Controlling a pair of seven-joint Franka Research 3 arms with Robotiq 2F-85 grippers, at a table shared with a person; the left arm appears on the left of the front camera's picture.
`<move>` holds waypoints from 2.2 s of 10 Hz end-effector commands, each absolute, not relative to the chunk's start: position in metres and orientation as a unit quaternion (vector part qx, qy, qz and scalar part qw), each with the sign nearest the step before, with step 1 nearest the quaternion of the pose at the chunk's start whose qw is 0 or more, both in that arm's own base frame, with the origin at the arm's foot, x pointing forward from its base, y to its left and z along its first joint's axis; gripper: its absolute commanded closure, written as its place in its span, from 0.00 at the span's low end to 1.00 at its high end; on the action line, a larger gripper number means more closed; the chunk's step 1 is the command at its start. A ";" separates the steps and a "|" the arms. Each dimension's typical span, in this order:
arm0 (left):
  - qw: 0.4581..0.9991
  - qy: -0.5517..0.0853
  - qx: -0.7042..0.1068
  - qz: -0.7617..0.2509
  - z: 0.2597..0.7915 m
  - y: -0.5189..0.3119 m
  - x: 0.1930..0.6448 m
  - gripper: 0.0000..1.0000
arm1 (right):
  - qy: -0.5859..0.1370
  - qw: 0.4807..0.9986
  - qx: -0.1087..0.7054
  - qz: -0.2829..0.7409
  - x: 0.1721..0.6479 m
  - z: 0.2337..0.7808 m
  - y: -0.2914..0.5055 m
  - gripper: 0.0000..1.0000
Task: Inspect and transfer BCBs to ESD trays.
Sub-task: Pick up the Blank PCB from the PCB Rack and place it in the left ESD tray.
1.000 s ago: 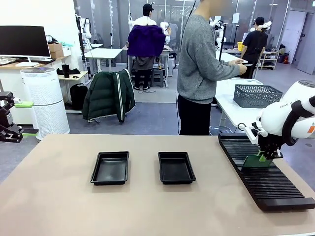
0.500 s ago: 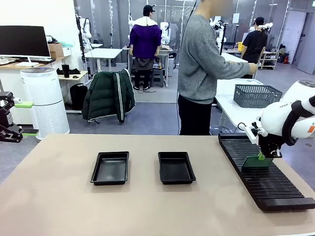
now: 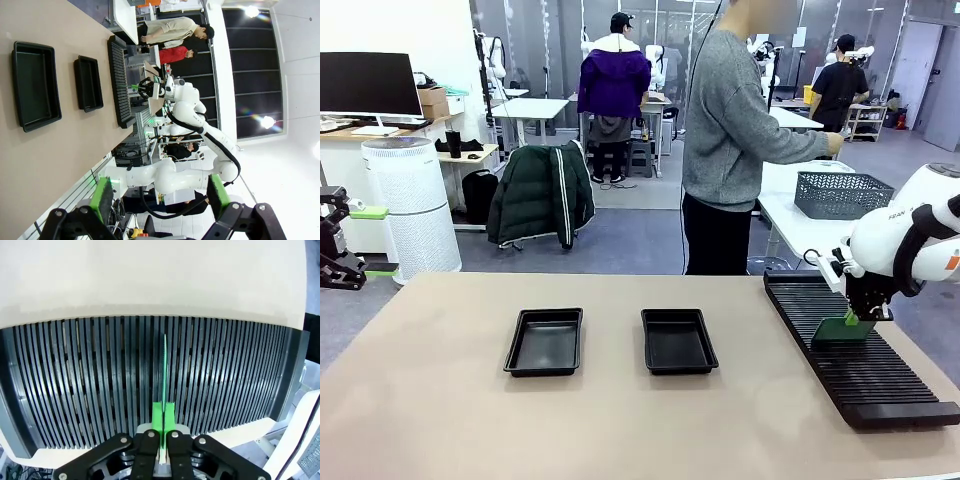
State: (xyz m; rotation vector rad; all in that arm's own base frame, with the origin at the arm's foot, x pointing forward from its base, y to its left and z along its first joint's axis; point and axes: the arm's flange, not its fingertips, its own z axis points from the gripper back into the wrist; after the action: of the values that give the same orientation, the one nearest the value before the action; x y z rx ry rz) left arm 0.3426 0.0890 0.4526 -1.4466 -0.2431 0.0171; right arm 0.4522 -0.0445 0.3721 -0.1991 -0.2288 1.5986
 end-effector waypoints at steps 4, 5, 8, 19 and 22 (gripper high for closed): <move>0.743 -0.112 -0.660 0.009 0.453 0.090 0.342 0.00 | -0.102 0.686 -0.089 0.715 0.452 0.372 -0.044 0.99; 0.743 -0.112 -0.660 0.009 0.453 0.090 0.342 0.00 | -0.102 0.687 -0.094 0.713 0.450 0.379 -0.045 0.99; 0.743 -0.112 -0.660 0.009 0.453 0.090 0.342 0.00 | -0.099 0.687 -0.100 0.713 0.448 0.395 -0.045 0.99; 0.743 -0.112 -0.660 0.009 0.453 0.090 0.342 0.00 | -0.056 0.721 -0.030 0.690 0.435 0.551 -0.046 0.99; 0.743 -0.112 -0.660 0.009 0.453 0.090 0.342 0.00 | -0.049 0.725 -0.035 0.687 0.423 0.590 -0.039 0.99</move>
State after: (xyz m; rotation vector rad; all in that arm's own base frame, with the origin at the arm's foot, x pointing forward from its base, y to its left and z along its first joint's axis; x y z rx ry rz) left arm 0.3426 0.0890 0.4526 -1.4467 -0.2430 0.0172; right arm 0.4255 -0.0431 0.5839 -0.0609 -0.1402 1.5345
